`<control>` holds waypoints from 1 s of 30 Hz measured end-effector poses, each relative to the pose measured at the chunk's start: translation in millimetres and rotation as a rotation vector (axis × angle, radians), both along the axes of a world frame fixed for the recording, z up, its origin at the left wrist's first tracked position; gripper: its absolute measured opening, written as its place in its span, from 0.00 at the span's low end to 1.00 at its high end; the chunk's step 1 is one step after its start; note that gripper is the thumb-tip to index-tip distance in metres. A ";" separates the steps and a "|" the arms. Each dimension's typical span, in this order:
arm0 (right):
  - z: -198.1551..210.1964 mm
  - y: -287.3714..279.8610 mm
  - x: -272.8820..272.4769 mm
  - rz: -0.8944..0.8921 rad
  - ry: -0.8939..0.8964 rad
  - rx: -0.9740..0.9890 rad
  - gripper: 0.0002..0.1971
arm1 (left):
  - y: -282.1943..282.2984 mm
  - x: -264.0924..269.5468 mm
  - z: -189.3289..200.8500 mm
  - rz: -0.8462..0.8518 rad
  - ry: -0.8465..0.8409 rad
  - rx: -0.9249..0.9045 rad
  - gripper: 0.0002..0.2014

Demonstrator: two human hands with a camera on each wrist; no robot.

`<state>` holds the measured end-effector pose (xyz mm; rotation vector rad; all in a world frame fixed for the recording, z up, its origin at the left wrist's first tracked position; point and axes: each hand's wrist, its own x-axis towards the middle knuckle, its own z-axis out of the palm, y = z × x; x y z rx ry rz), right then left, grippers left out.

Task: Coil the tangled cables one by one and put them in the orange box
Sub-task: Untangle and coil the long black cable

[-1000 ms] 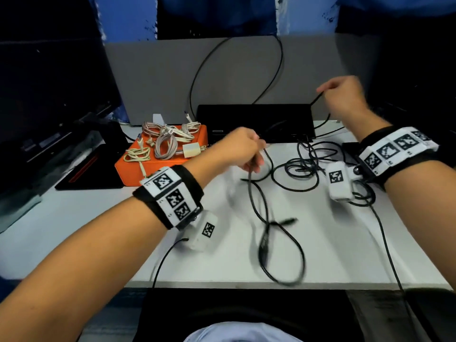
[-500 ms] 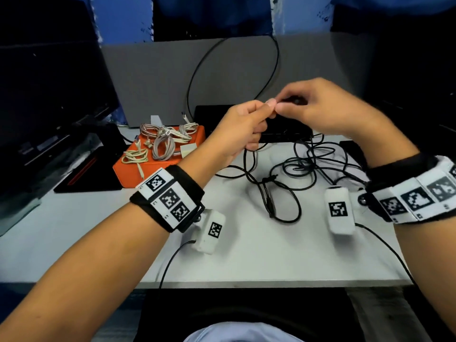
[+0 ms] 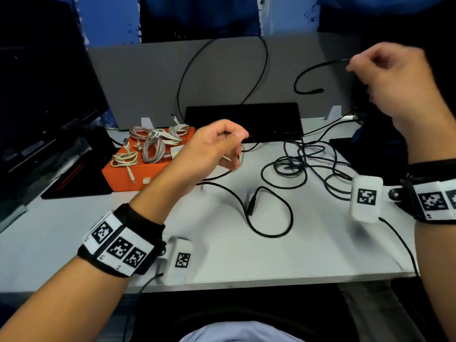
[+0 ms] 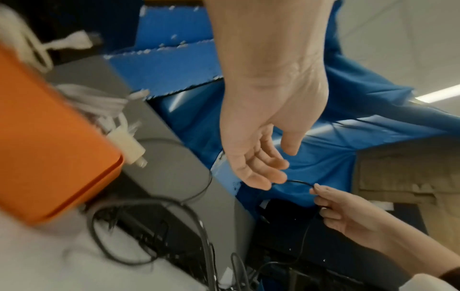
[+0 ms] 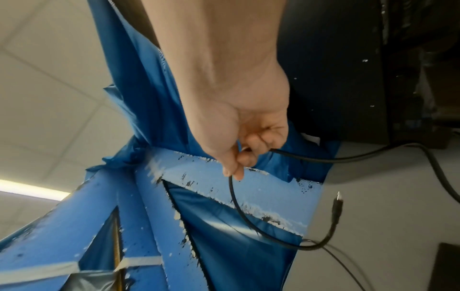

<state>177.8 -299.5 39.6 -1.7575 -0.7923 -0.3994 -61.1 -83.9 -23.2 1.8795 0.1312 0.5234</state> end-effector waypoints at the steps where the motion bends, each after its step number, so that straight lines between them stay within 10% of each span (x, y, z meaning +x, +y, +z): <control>1: 0.8 1.4 -8.1 0.033 -0.021 -0.055 0.13 | 0.0 -1.8 3.0 0.056 -0.020 0.062 0.07; 7: 12.1 20.5 -78.2 0.242 -0.175 -0.178 0.09 | 3.2 -14.8 11.4 0.095 0.052 0.393 0.27; 10: 15.2 30.3 -105.9 0.316 -0.231 -0.161 0.10 | -7.1 -24.5 17.4 0.030 -0.082 0.369 0.12; 14: 18.4 27.6 -110.1 0.420 -0.192 -0.154 0.14 | -14.7 -45.7 37.8 0.012 -0.283 0.220 0.17; 23: -1.9 0.1 -23.3 -0.050 0.015 -0.671 0.17 | 27.2 -78.7 70.8 0.326 -0.531 -0.103 0.18; 27: 3.8 2.7 -50.1 0.127 0.028 -0.789 0.57 | 10.1 -59.1 59.8 0.304 -0.300 -0.015 0.19; 30: 16.7 9.4 -95.6 0.203 -0.145 -0.587 0.58 | 0.8 -49.2 52.3 0.207 -0.131 0.158 0.21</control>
